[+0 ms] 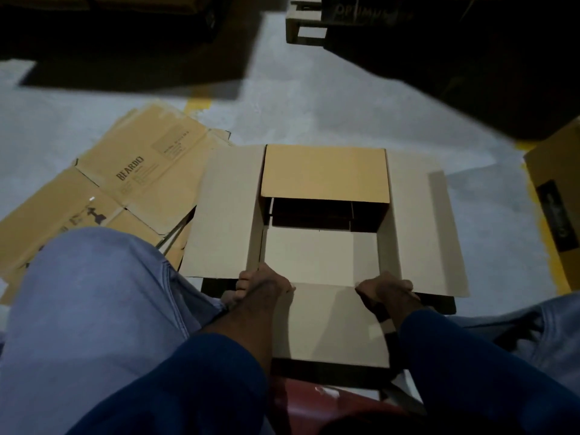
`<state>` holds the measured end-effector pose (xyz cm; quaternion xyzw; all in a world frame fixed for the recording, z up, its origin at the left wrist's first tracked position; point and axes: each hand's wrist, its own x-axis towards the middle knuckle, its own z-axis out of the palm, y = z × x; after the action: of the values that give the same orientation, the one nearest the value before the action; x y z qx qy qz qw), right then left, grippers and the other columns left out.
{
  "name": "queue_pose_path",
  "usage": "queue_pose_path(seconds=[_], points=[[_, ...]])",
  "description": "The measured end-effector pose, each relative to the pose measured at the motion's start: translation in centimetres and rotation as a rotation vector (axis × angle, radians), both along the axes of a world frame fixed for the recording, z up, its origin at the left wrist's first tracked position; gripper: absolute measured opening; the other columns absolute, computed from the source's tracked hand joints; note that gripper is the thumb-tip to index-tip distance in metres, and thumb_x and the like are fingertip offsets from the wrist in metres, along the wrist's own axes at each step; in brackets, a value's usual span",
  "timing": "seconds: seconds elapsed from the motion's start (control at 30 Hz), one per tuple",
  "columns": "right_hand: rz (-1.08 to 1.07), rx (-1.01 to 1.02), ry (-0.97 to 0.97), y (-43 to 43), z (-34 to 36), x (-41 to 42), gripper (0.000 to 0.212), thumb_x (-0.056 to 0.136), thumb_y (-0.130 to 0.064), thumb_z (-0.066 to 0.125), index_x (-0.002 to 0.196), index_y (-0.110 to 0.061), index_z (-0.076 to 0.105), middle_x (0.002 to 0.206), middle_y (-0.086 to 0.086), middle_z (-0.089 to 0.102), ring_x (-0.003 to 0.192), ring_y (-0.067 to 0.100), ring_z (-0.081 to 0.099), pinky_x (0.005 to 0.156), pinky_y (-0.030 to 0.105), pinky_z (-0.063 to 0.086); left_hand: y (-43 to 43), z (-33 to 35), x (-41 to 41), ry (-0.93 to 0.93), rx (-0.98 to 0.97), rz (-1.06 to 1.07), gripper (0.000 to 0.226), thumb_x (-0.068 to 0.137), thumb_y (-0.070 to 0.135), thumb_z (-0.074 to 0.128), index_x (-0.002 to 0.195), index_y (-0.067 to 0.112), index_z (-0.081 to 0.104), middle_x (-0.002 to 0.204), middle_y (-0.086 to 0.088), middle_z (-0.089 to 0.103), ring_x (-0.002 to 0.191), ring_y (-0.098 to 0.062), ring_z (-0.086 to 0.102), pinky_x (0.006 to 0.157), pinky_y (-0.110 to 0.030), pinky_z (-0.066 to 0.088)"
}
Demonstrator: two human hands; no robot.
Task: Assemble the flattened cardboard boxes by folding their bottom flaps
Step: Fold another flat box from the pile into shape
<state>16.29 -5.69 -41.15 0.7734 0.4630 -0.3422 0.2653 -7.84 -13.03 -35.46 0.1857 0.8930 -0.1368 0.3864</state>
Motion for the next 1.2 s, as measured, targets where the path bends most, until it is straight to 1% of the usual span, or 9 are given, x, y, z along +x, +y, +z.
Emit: queue_pose_path(seconds=[0.13,0.27,0.37,0.47,0.53,0.77,0.93,1.13,1.2], points=[[-0.137,0.009,0.111,-0.4,2.3,-0.3,0.067,0.078,-0.066,0.067,0.118,-0.013,0.058,0.103,0.007,0.063,0.084,0.028,0.061,0.079,0.032,0.054,0.3,0.6,-0.3,0.008,-0.076,0.024,0.092,0.052,0.079,0.082,0.114,0.019,0.049,0.113,-0.013,0.033,0.109,-0.029,0.041,0.086,-0.04,0.033],[-0.333,0.134,0.133,0.5,1.5,0.3,0.091,0.066,-0.073,0.061,0.14,-0.02,0.054,0.131,0.015,0.059,0.106,0.038,0.059,0.094,0.043,0.053,0.1,0.2,-1.0,0.01,0.066,0.064,0.088,0.051,0.069,0.088,0.122,0.028,0.055,0.125,-0.013,0.038,0.116,-0.036,0.043,0.093,-0.05,0.04],[-0.427,0.244,0.12,0.8,3.3,0.3,0.088,0.079,-0.071,0.06,0.149,-0.02,0.044,0.144,0.02,0.047,0.122,0.043,0.049,0.096,0.041,0.043,-0.2,0.0,-1.1,-0.039,0.169,0.12,0.086,0.055,0.071,0.08,0.125,0.03,0.054,0.126,-0.012,0.037,0.112,-0.037,0.044,0.097,-0.053,0.042],[-0.392,0.306,0.129,1.4,3.5,0.8,0.073,0.091,-0.062,0.058,0.151,-0.025,0.039,0.149,0.02,0.038,0.13,0.042,0.041,0.103,0.047,0.035,-0.1,0.0,-1.1,-0.081,0.337,0.152,0.079,0.069,0.061,0.083,0.137,0.036,0.051,0.141,-0.011,0.029,0.123,-0.036,0.039,0.103,-0.044,0.038],[-0.358,0.321,0.151,1.5,3.0,0.8,0.069,0.092,-0.056,0.058,0.153,-0.031,0.038,0.149,0.019,0.036,0.129,0.042,0.04,0.106,0.048,0.033,-0.1,0.0,-0.9,-0.102,0.394,0.126,0.068,0.08,0.048,0.082,0.14,0.038,0.051,0.146,-0.01,0.027,0.129,-0.035,0.037,0.096,-0.037,0.032],[-0.158,0.257,0.225,0.9,1.4,0.5,0.065,0.098,-0.029,0.057,0.157,-0.039,0.031,0.153,0.021,0.026,0.132,0.043,0.036,0.108,0.042,0.036,-0.3,-1.5,-2.1,-0.119,0.461,0.009,0.042,0.089,0.028,0.077,0.128,0.033,0.061,0.141,-0.007,0.031,0.126,-0.028,0.042,0.086,-0.026,0.037],[-0.058,0.195,0.174,0.9,0.9,0.0,0.069,0.097,-0.024,0.057,0.158,-0.039,0.028,0.153,0.02,0.021,0.129,0.044,0.04,0.108,0.046,0.043,0.6,-1.4,-1.9,-0.055,0.312,-0.119,0.046,0.094,0.025,0.071,0.135,0.039,0.055,0.145,-0.01,0.027,0.125,-0.029,0.044,0.083,-0.031,0.034],[0.019,0.193,0.149,0.9,-0.2,0.2,0.064,0.092,-0.026,0.068,0.151,-0.034,0.044,0.147,0.02,0.025,0.123,0.042,0.045,0.104,0.043,0.047,0.9,-2.4,-2.2,-0.029,0.238,-0.274,0.044,0.092,0.03,0.073,0.134,0.031,0.057,0.143,-0.013,0.029,0.127,-0.033,0.042,0.086,-0.036,0.038],[0.119,0.186,0.027,0.7,0.3,-0.2,0.057,0.092,-0.03,0.068,0.145,-0.031,0.047,0.144,0.019,0.028,0.125,0.042,0.043,0.1,0.045,0.046,0.9,-2.8,-2.2,0.067,0.251,-0.359,0.039,0.092,0.031,0.073,0.128,0.029,0.06,0.137,-0.011,0.034,0.122,-0.03,0.043,0.093,-0.037,0.043]])
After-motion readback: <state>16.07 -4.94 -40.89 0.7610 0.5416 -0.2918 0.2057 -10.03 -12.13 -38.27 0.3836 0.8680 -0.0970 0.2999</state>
